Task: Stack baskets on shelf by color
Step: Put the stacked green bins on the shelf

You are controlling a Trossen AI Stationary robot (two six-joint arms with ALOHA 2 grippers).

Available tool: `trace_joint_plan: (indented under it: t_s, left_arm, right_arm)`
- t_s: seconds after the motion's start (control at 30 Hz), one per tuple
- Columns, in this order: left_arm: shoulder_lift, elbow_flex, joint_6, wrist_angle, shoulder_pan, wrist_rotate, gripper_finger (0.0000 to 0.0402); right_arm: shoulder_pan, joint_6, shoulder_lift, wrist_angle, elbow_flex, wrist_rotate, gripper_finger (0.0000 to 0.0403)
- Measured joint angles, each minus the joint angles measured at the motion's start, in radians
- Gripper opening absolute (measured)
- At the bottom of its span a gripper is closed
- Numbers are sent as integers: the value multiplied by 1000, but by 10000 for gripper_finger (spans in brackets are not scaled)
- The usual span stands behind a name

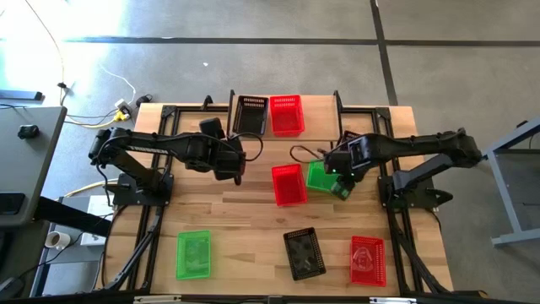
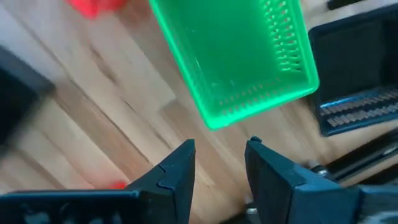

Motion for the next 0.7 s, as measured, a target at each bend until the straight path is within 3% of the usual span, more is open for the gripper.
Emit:
trace_joint_plan:
  t_s: [0.3, 0.7]
  left_arm:
    - [0, 0, -10, 2, 0, 0, 195]
    - [1, 0, -53, 2, 0, 0, 195]
  right_arm:
    - [8, -331, -53, 100, -127, -42, 124]
    - [38, -366, -52, 409, -303, -25, 124]
